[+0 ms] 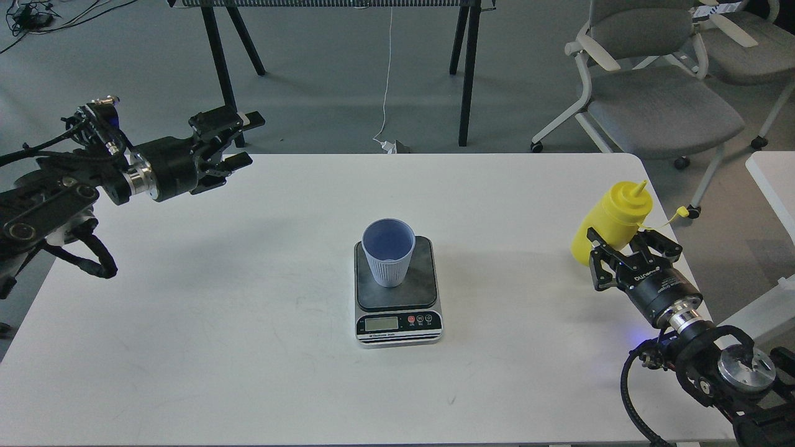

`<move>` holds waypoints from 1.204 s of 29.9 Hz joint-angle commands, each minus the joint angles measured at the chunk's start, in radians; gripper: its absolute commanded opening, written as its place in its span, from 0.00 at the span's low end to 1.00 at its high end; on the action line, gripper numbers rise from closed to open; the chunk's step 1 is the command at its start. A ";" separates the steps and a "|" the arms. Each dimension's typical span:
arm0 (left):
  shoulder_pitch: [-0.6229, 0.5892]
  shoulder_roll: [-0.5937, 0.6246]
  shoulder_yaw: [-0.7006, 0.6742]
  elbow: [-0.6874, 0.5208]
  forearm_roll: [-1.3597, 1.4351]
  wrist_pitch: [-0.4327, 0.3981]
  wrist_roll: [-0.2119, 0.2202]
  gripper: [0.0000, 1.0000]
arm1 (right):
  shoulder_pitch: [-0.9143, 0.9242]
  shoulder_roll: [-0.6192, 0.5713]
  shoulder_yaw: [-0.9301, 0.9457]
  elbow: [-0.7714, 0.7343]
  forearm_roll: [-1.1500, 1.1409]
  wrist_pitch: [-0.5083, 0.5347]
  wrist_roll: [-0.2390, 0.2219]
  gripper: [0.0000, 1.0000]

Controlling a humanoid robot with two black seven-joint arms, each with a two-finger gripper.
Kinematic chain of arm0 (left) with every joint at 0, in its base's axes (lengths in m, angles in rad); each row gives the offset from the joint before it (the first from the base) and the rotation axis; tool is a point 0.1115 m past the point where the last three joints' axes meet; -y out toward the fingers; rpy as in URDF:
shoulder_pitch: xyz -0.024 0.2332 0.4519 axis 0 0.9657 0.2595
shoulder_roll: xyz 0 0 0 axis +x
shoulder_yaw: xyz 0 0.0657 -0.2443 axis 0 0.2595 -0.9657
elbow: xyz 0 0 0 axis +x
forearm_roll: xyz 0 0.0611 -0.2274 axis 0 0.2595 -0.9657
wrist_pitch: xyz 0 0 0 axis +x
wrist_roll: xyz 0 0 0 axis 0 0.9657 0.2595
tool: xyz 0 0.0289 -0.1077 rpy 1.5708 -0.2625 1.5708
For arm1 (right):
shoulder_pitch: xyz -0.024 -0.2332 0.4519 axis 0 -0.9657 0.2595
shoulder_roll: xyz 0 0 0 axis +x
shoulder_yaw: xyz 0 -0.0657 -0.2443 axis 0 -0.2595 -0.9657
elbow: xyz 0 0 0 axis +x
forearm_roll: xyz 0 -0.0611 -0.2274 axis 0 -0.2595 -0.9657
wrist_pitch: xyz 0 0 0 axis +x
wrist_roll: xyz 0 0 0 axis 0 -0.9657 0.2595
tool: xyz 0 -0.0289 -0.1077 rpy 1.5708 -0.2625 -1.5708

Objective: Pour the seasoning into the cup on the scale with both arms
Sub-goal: 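Turn the yellow bottle upright and lower it back onto the table, then open the right gripper and release the yellow bottle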

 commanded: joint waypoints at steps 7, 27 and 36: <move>0.005 -0.001 0.000 0.000 0.000 0.000 0.000 1.00 | 0.006 0.057 -0.002 -0.056 -0.110 0.000 0.000 0.09; 0.013 -0.001 -0.001 0.000 0.000 0.000 0.000 1.00 | 0.015 0.134 -0.001 -0.090 -0.203 0.000 0.000 0.51; 0.013 -0.001 -0.001 0.000 0.000 0.000 0.000 1.00 | 0.004 0.128 0.004 -0.075 -0.200 0.000 0.005 0.97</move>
